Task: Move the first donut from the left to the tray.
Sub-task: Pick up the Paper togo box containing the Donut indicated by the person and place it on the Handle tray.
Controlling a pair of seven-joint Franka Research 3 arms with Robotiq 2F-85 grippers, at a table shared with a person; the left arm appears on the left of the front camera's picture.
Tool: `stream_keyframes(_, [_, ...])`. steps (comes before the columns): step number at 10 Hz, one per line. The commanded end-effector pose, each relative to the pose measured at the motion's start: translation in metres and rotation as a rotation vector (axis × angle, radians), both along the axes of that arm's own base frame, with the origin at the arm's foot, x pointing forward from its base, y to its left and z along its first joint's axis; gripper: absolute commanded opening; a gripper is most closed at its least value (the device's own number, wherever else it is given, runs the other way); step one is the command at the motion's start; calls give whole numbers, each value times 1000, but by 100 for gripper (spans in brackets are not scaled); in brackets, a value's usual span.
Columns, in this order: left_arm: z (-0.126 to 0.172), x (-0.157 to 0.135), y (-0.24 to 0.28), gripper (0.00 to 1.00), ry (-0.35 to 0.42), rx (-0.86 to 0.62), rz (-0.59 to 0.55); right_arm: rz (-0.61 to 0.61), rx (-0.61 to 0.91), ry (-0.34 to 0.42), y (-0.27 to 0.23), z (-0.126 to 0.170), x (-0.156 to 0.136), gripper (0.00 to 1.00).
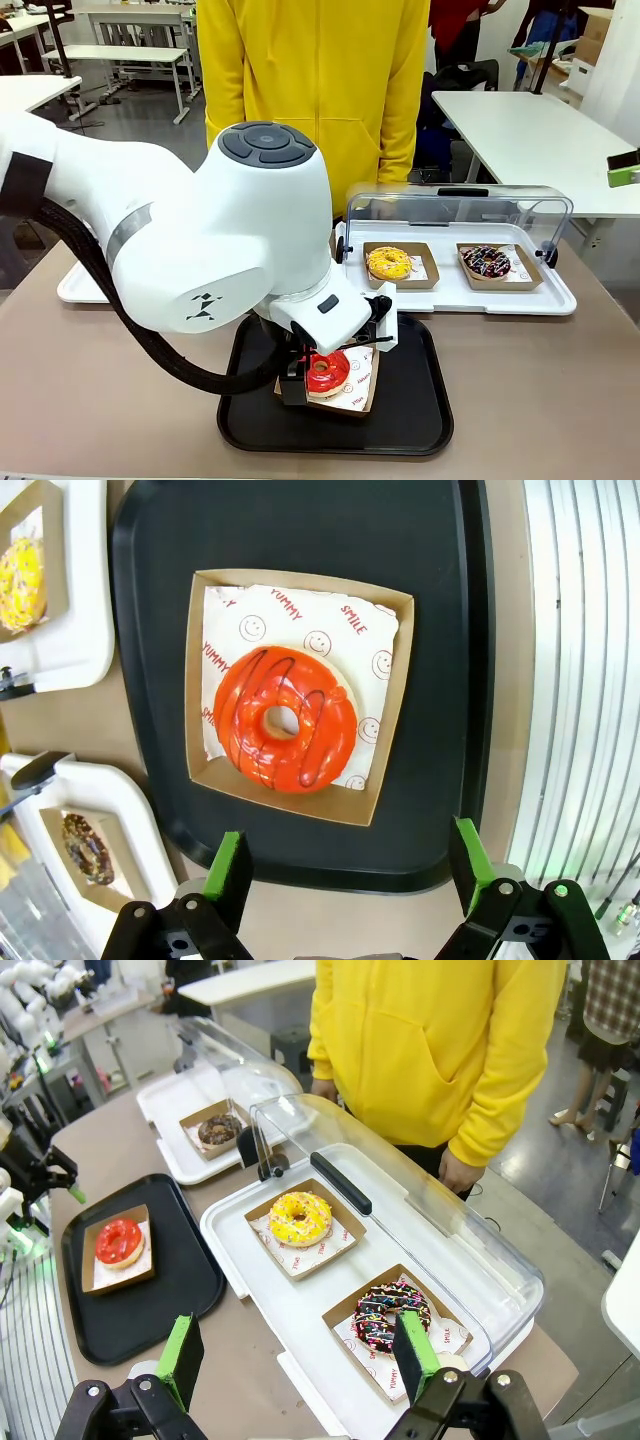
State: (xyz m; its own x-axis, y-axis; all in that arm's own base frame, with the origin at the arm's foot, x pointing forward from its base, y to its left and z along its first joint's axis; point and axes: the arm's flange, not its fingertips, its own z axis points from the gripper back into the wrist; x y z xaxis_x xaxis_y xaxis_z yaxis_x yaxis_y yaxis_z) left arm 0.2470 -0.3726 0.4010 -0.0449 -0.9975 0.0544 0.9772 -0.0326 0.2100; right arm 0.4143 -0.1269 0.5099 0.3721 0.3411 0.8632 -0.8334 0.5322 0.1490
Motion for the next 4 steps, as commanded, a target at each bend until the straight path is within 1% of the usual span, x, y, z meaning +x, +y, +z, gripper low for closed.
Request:
stream_keyframes(1, [0, 1, -1, 100, -3, -9, 7, 8, 13, -34, 0, 1, 2, 100])
stream_keyframes(4, [0, 1, -1, 100, -3, -9, 7, 8, 13, -34, 0, 1, 2, 100])
